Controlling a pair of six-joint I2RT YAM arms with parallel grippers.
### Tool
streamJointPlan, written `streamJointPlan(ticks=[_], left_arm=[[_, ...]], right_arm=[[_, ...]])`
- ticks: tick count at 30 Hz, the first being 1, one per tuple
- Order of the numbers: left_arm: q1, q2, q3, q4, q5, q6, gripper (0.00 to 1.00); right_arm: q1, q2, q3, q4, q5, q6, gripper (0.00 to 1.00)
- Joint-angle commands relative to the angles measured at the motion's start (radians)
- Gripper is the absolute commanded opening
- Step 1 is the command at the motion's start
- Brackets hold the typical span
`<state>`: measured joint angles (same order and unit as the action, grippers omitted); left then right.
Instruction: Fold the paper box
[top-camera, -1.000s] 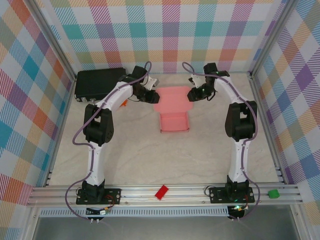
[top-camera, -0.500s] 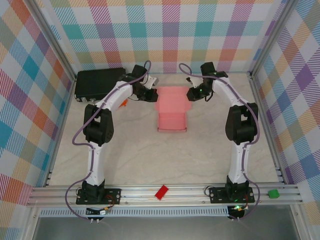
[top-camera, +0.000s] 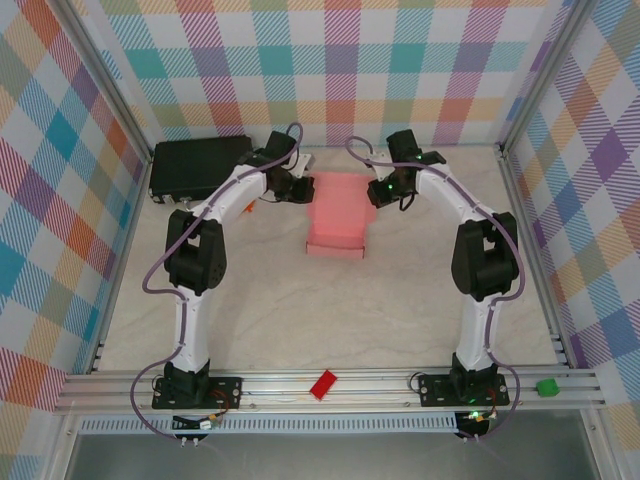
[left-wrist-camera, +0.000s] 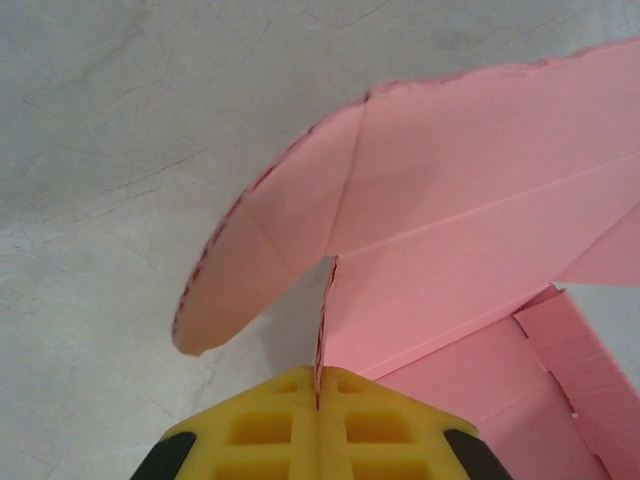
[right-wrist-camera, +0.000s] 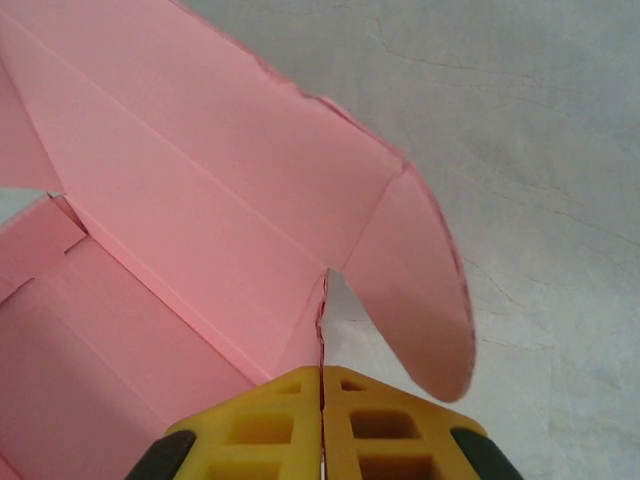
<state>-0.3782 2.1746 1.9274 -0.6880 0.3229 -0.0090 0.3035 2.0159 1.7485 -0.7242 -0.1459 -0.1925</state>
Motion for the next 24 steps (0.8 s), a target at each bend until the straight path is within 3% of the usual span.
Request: streamJointPlan(ticks=[1,13,21,24], left_arm=[[-0.007,-0.061,-0.026,0.047,-0.019,-0.019,0.05],[-0.008,-0.08,-0.047,0.063,0.004,-0.013,0.05],[-0.007,-0.082,-0.051,0.059,0.008,0.007,0.05],[-0.008,-0.084,-0.051,0.058,0.007,0.014,0.05]], right_arm=[[0.006,-0.026,-0.012,0.009,-0.002,0.014,0.12],[0.006,-0.014,-0.021,0.017,-0.013,0.013,0.17],[0.005,0.0,-0.019,0.027,0.04,0.013,0.37],[0.005,0.003,-0.011,0.028,0.041,0.005,0.36]])
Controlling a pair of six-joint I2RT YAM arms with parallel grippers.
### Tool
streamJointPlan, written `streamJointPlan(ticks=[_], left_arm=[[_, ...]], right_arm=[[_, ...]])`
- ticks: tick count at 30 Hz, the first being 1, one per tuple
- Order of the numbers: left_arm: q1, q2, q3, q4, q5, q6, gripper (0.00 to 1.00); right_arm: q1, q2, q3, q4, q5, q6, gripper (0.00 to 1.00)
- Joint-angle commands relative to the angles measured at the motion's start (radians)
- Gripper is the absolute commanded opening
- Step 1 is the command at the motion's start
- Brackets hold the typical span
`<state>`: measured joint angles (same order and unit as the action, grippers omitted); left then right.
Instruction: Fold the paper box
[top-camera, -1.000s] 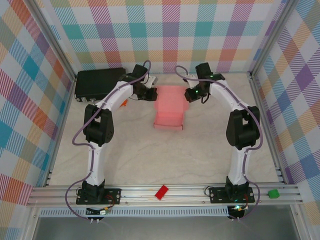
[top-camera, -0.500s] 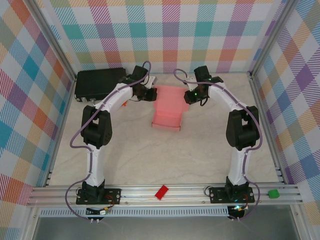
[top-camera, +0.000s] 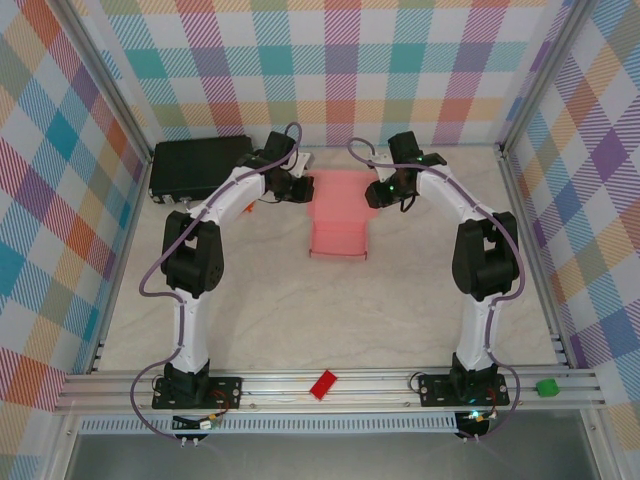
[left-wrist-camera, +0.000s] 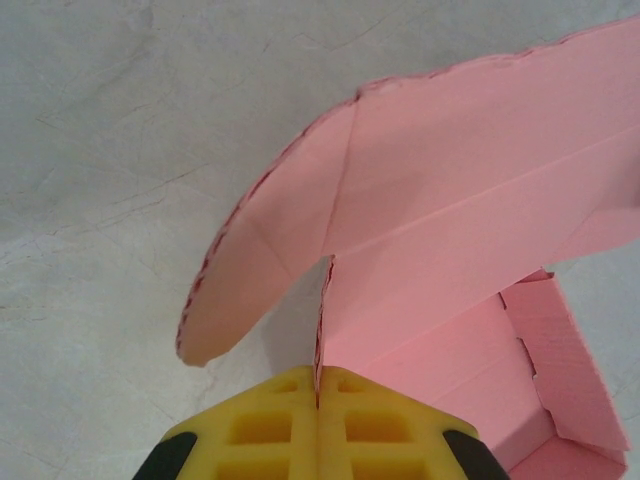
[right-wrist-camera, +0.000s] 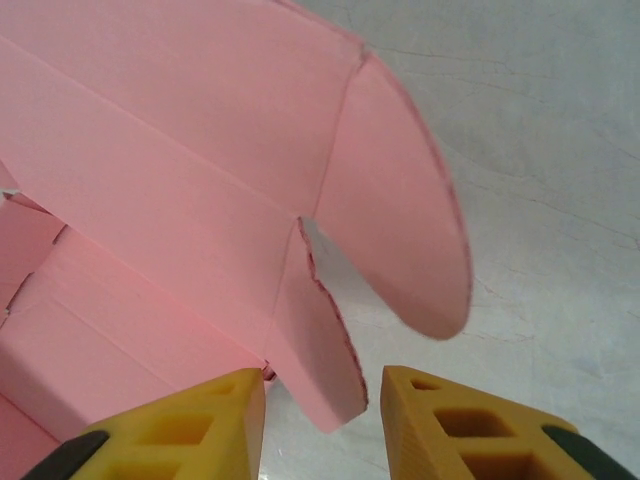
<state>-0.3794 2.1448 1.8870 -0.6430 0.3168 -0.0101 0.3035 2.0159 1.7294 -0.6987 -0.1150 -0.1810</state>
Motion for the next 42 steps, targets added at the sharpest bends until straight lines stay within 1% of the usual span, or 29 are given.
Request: streamJointPlan(ticks=[1,4,8,12,15,20,24,27,29,39,40,42], left_arm=[[-0.007,-0.054,-0.011,0.013,0.014,0.016,0.05],[-0.007,-0.053,-0.012,0.012,0.021,0.016,0.05],[-0.006,-0.051,-0.009,0.012,0.033,0.016,0.05],[-0.007,-0.053,-0.011,0.015,0.036,0.015,0.04],[-0.006,-0.054,-0.014,0.018,0.039,0.007,0.05],[-0.007,-0.074,-0.046,0.055,0.026,-0.043,0.05],[-0.011,-0.108,-0.1,0.118,-0.001,-0.098,0.05],[-0.016,-0.137,-0.156,0.174,-0.022,-0.137,0.05],[-0.021,-0.16,-0.191,0.211,-0.035,-0.153,0.05],[-0.054,-0.237,-0.324,0.356,-0.122,-0.207,0.05],[-0.059,-0.245,-0.338,0.4,-0.131,-0.212,0.05],[-0.067,-0.259,-0.364,0.434,-0.15,-0.219,0.05]], right_arm=[[0.005,0.003,0.009,0.001,0.003,-0.01,0.33],[0.004,0.004,0.012,0.003,-0.018,-0.019,0.29],[0.005,0.015,0.02,-0.005,-0.038,-0.026,0.28],[0.004,0.017,0.024,-0.011,-0.062,-0.034,0.25],[0.004,0.012,0.023,-0.018,-0.068,-0.031,0.18],[0.005,-0.016,-0.004,0.007,-0.046,-0.012,0.11],[0.011,-0.042,-0.028,0.036,-0.028,0.035,0.07],[0.026,-0.066,-0.062,0.07,-0.009,0.075,0.06],[0.04,-0.088,-0.102,0.111,0.027,0.122,0.04],[0.111,-0.19,-0.27,0.3,0.178,0.228,0.04],[0.119,-0.201,-0.284,0.32,0.193,0.234,0.04],[0.135,-0.216,-0.309,0.346,0.231,0.252,0.04]])
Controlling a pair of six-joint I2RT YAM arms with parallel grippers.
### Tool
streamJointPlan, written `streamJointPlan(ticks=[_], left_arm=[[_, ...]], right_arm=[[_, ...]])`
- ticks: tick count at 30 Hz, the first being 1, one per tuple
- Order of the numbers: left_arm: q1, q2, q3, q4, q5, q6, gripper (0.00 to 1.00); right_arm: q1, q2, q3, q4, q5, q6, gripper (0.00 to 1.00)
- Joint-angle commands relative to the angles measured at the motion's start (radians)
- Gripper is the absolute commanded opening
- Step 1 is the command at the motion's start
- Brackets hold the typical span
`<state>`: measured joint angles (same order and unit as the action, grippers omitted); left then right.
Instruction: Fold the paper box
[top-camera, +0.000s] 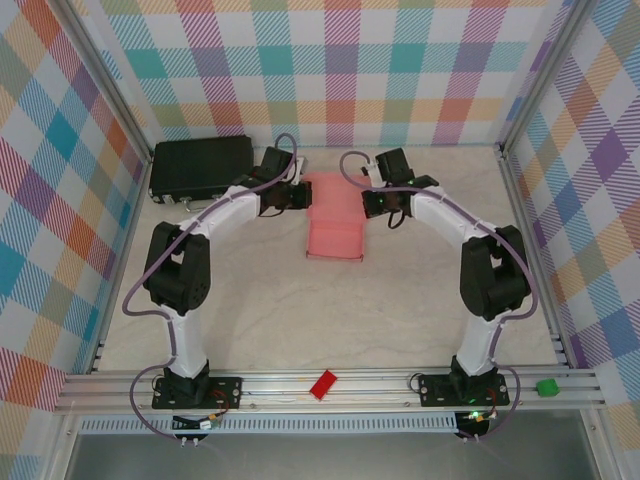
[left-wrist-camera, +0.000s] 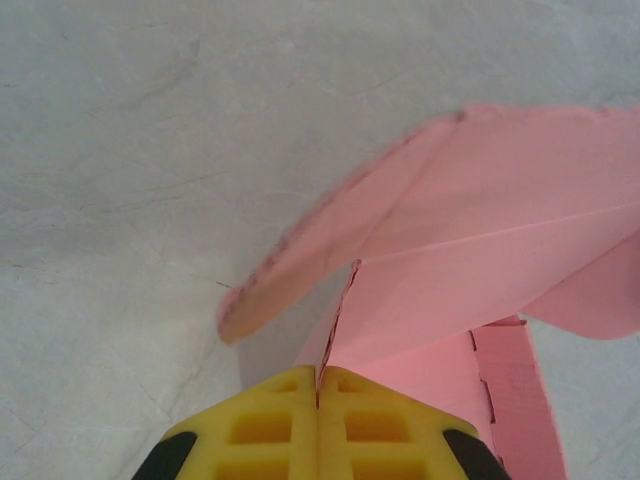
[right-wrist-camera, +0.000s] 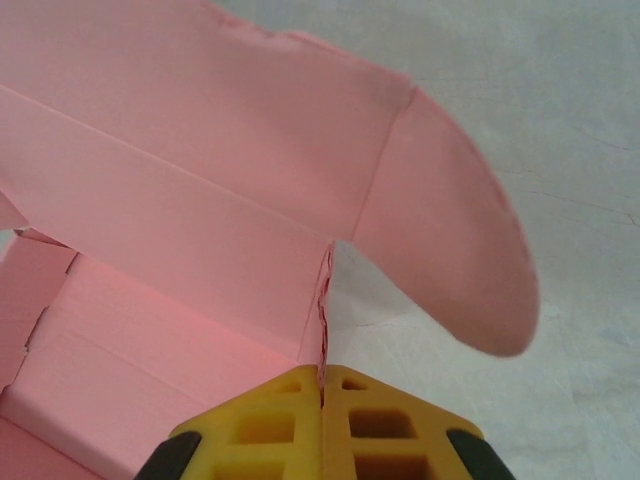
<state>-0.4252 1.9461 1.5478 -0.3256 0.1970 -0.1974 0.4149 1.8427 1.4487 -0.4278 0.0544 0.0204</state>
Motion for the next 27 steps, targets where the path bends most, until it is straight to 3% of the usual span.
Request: streamJointPlan(ticks=[1,15,27], left_arm=[[-0.025,-0.067,-0.039,0.136,-0.035,-0.035,0.05],[-0.052,-0.138,-0.247,0.403,-0.094,-0.088,0.05],[-0.083,-0.165,-0.374,0.567,-0.112,-0.092,0.06]], right_arm=[[0.03,-0.05,-0.04,0.093,0.077,0.058,0.04],[0.1,-0.113,-0.217,0.337,0.237,0.197,0.04],[0.148,-0.149,-0.323,0.466,0.353,0.21,0.04]])
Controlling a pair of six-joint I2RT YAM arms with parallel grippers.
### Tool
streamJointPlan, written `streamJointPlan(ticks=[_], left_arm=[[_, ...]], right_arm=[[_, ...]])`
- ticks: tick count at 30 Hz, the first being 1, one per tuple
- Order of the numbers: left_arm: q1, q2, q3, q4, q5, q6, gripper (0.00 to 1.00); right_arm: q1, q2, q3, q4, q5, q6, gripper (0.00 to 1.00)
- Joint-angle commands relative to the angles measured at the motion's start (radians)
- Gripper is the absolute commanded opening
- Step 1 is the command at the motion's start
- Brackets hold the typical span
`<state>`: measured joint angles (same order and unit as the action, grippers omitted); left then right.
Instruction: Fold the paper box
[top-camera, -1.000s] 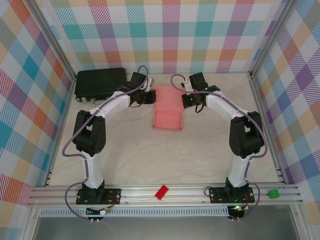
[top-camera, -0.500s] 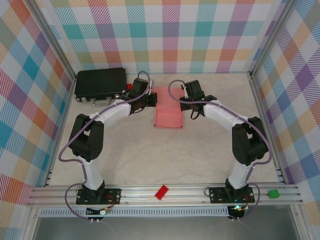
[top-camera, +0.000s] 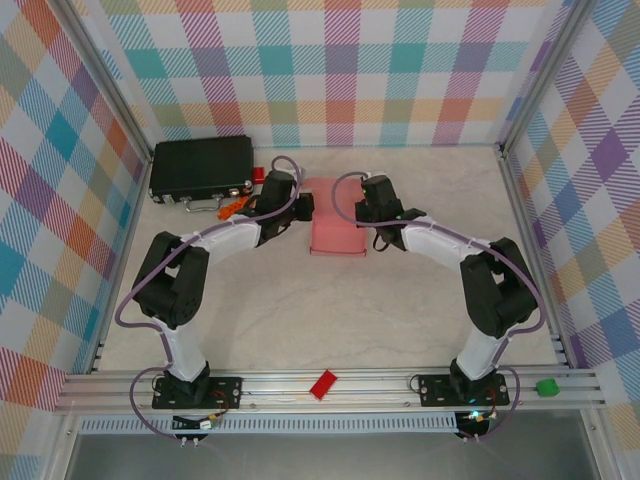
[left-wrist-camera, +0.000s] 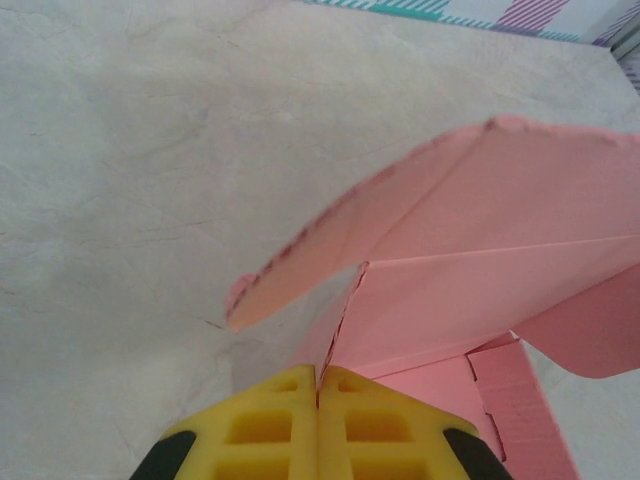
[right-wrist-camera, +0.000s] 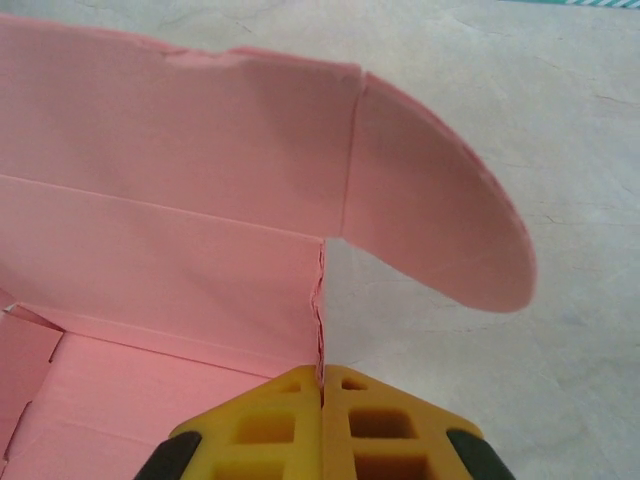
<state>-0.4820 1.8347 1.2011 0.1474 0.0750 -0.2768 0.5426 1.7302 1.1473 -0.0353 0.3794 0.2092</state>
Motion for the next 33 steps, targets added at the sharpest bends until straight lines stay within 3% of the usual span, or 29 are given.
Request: streamJointPlan(ticks=[1,14,33], left_arm=[[-0.031,-0.056,-0.039,0.105,0.005,-0.013,0.06],[-0.07,-0.093,-0.178,0.249,-0.054,-0.016,0.07],[-0.125,-0.131,-0.267,0.28,-0.138,-0.107,0.14]], right_arm=[[0.022,-0.042,-0.033,0.087,0.027,0.021,0.04],[0.064,-0.086,-0.153,0.174,0.104,0.065,0.04],[0.132,-0.101,-0.238,0.252,0.231,0.111,0.04]])
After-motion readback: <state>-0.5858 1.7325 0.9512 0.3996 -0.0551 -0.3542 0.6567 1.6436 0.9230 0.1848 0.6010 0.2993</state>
